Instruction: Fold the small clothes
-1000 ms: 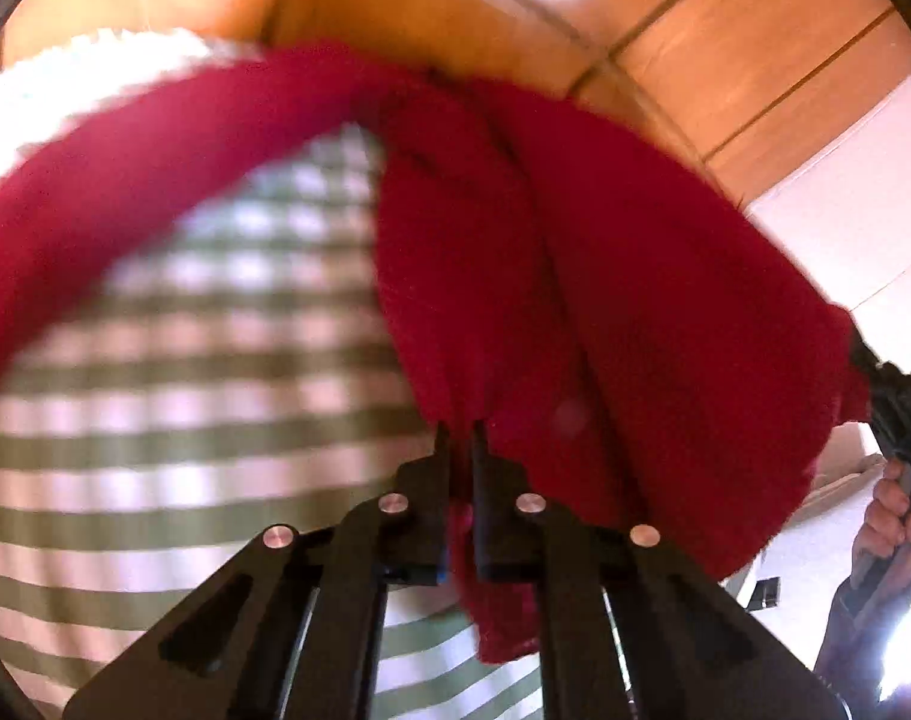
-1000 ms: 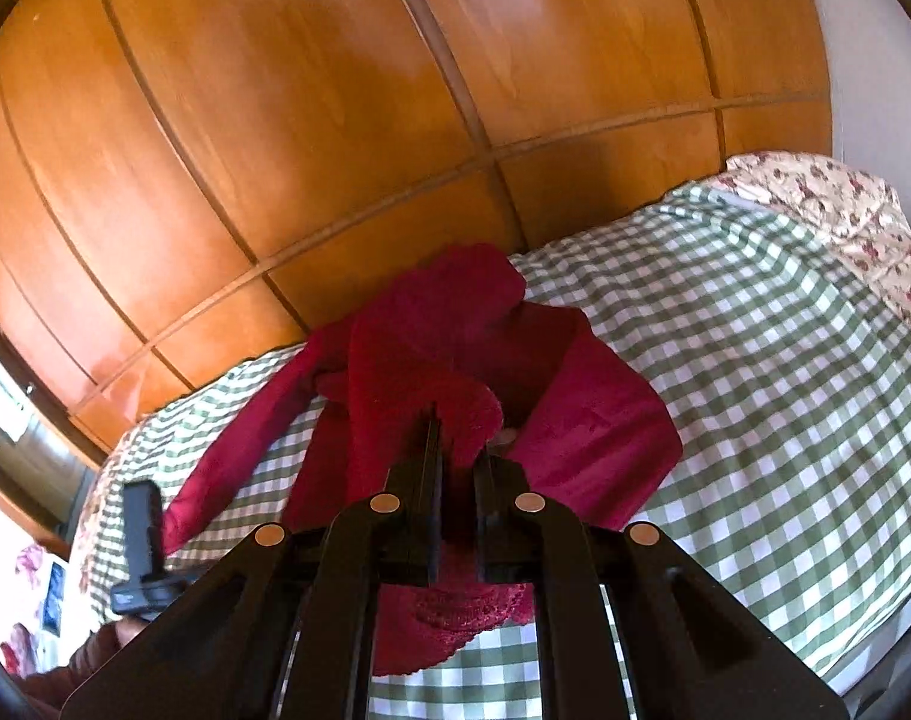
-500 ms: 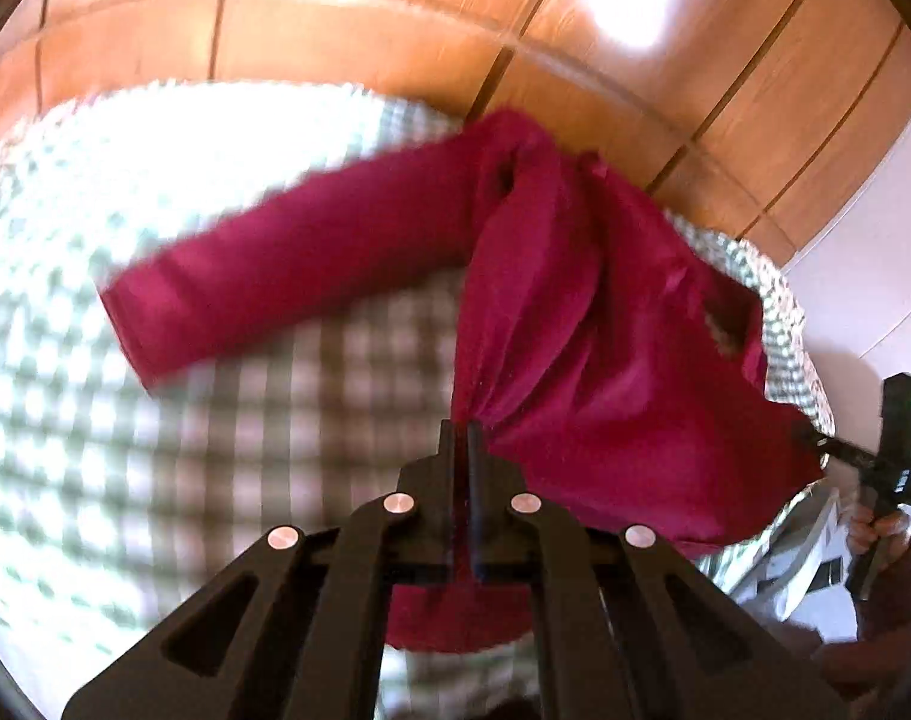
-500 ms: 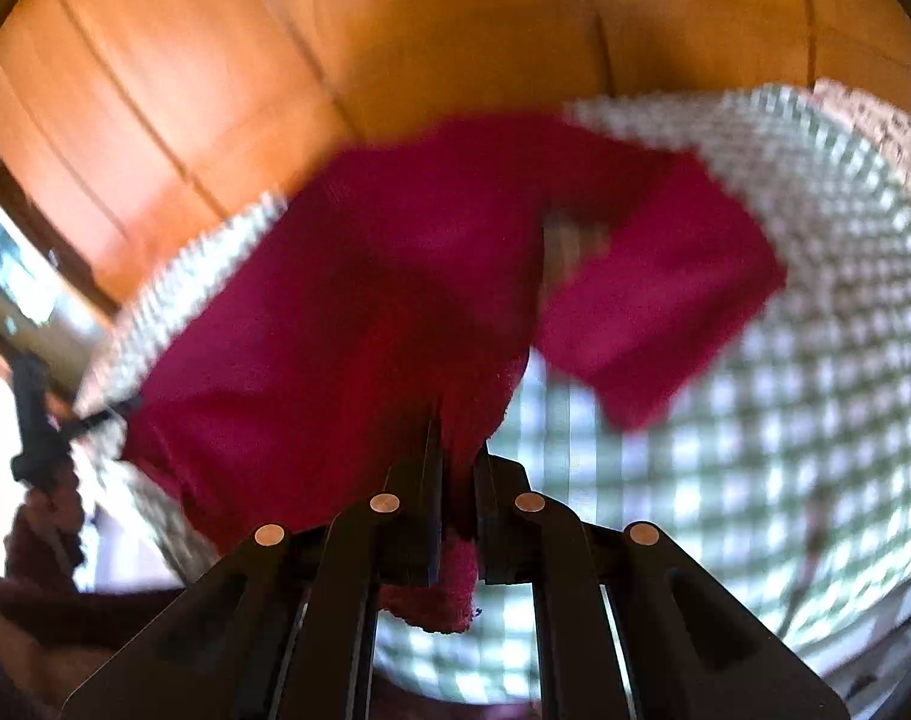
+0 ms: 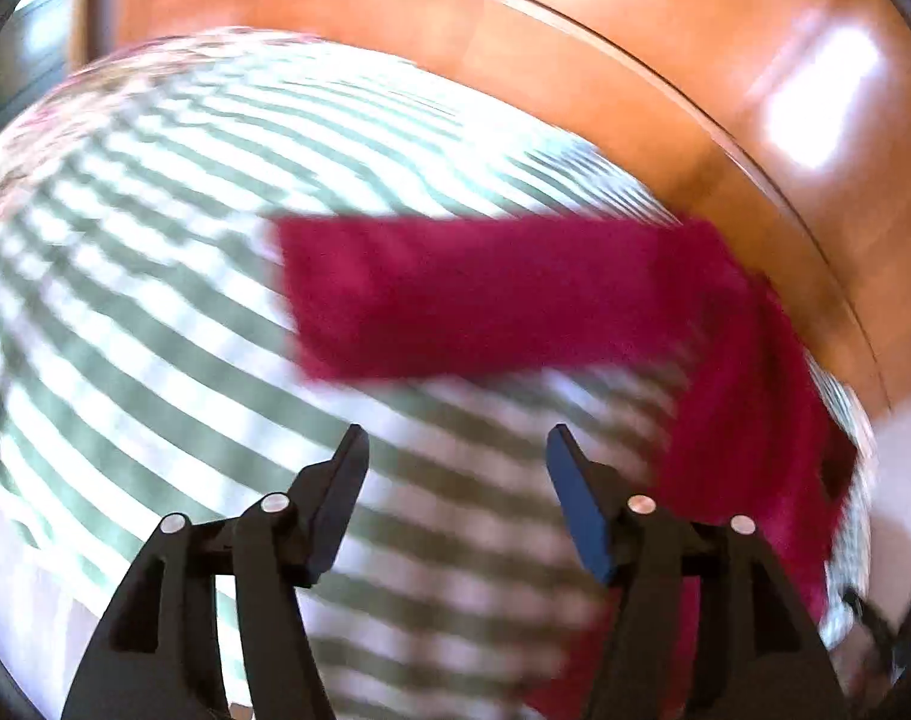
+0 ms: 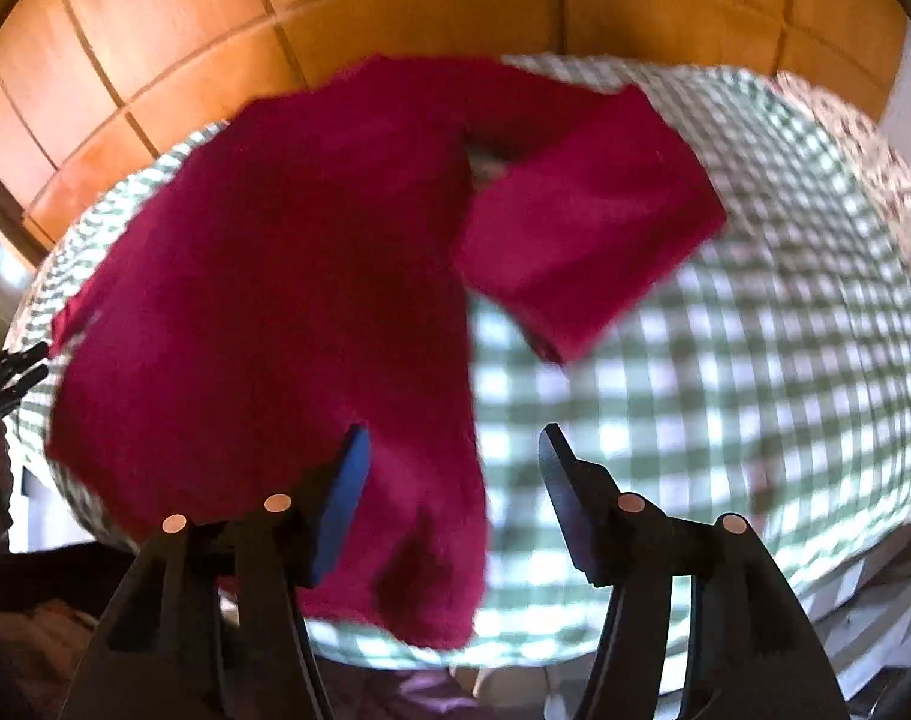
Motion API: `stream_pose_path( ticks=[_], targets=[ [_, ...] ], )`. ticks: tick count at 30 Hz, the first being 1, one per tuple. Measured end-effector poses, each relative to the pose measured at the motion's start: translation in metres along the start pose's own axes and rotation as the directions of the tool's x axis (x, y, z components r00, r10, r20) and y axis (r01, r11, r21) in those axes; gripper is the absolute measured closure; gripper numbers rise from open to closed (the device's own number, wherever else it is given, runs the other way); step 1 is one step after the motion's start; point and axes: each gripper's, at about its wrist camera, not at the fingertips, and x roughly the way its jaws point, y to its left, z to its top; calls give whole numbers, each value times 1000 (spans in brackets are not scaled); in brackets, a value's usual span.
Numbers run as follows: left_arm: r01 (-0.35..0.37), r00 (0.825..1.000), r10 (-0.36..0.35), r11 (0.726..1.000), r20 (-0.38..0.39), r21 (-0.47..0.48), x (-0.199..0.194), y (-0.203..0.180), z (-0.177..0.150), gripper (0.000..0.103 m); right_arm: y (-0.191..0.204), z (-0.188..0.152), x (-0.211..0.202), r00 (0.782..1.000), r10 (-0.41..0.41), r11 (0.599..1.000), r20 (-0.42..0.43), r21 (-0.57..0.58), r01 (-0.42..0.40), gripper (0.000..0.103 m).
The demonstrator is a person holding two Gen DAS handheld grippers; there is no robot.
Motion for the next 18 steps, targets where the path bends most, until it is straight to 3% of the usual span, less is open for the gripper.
stream_pose_path(
  ticks=[3, 5, 8, 10, 12, 14, 16, 18],
  targets=[
    [-67, 997, 71, 990, 27, -125, 6, 27, 21, 35, 26, 14, 11, 997, 75, 997, 25, -17, -75, 45],
    [-112, 992, 118, 983, 34, -145, 12, 39, 30, 29, 50, 25, 26, 991, 132, 990, 19, -43, -131, 45],
    [-136, 990, 141, 976, 17, -172, 33, 44, 39, 30, 79, 36, 50, 981, 192, 980, -6, -50, -192, 45],
    [-162, 986, 168, 973, 21, -165, 48, 31, 44, 41, 98, 39, 61, 978, 209, 975, -17, -76, -209, 45],
    [-162, 987, 163, 984, -1, -72, 60, 14, 51, 92, 116, 40, 69, 976, 215, 971, -25, -98, -216, 45],
    [-178, 984, 178, 984, 9, -14, 56, 4, 61, 95, 129, 41, 78, 973, 226, 966, -44, -121, -230, 45],
    [-229, 972, 224, 971, 71, 66, 50, -7, 73, 96, 137, 36, 83, 975, 215, 964, -61, -145, -222, 45],
    [-272, 957, 262, 960, 127, 67, 40, -3, 91, 97, 142, 31, 89, 978, 197, 964, -71, -167, -207, 45]
  ],
)
